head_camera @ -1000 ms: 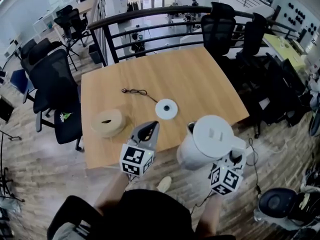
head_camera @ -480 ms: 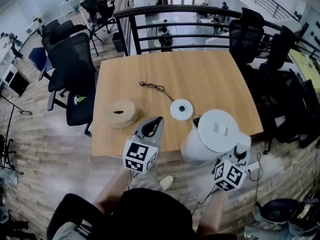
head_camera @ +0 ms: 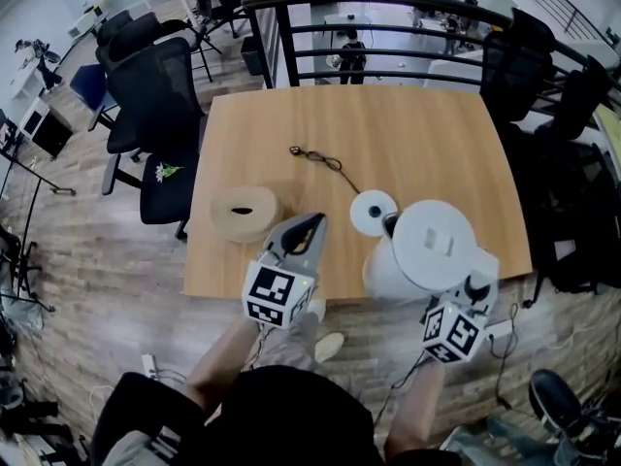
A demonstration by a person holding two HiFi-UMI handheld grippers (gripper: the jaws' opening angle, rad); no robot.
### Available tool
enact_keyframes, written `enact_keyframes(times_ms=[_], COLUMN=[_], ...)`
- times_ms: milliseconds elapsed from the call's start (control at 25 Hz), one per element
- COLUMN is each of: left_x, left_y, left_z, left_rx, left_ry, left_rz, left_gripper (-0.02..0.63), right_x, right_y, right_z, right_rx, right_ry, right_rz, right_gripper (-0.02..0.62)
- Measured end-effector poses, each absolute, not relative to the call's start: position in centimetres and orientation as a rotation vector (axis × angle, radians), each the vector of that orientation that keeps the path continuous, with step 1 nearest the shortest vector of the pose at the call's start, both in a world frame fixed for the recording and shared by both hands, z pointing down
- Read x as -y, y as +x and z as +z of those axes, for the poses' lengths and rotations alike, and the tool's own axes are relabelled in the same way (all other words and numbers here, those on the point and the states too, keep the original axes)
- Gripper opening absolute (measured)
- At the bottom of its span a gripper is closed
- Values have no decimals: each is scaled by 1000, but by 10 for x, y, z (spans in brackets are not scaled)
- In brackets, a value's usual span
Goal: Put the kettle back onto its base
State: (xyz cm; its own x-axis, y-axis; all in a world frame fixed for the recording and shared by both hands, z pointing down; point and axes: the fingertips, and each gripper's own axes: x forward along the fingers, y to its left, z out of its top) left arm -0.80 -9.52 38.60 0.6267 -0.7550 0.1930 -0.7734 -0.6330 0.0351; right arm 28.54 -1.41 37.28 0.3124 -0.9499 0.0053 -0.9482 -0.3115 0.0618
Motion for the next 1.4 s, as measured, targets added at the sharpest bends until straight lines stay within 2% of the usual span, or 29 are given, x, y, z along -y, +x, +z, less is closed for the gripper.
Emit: enact_keyframes(times_ms=[720,1400], left_x=[195,240], left_y=[8,11], left_z=[462,516], left_rx=[1242,1223], left_ry=[2618,2543], left_rz=[343,434], left_gripper=[2,2], right_x=[127,195], right_y=[290,297], right_z=[433,485], right_rx=[1826,1836], right_ry=[2474,2435], right_rz=[-25,-4], right_gripper=[66,67])
